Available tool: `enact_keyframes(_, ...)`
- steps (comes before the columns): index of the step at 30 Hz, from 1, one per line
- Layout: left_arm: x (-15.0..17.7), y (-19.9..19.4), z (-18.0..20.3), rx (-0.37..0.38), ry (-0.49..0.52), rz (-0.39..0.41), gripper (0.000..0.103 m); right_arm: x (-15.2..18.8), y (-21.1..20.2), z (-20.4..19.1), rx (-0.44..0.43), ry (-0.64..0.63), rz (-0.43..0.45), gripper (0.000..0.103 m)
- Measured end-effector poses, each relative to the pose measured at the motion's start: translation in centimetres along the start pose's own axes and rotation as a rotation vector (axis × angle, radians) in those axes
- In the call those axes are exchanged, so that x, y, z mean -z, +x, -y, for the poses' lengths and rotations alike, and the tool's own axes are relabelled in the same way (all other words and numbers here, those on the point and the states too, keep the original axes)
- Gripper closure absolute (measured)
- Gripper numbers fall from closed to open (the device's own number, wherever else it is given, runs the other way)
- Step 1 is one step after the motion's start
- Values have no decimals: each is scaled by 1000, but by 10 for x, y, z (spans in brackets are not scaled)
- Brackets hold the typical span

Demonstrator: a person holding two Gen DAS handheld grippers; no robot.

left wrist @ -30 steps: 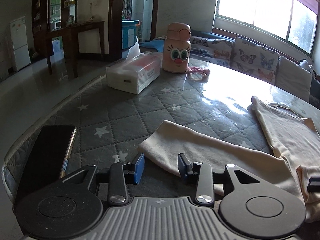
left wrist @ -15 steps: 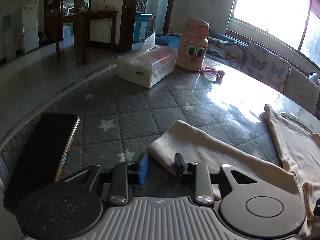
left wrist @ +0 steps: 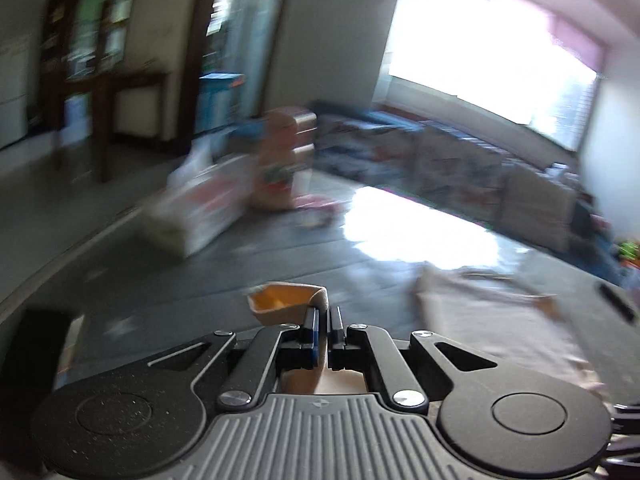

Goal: Fold clothes
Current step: 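Fold the side edge over toward the shirt's center with the left gripper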

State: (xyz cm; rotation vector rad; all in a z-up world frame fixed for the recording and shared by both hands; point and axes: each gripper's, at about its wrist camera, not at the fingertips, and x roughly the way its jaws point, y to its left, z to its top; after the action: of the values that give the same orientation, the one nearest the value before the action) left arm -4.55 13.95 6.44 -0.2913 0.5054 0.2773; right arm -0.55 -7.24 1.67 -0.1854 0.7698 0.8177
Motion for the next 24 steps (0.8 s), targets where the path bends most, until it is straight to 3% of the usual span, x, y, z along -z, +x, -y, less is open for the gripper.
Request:
enact_keyframes(7,1,-4,94,270,140,5,99,9,-21,24,44,67,37,87)
enact_keyframes(12,20,6,142,417,238,-61,99,19,-35,45,81,124,51,87)
enact_keyframes(17,47,22,167,473,329,-156,96,27,-43,59,104,176,54,87)
enact_keyframes(21,60,27,163,485,360,-203,92,30,-47,67,115,215,62,87)
enact_keyframes(24,60,24,153,479,375,-193,76,28,-48,71,118,242,74,87)
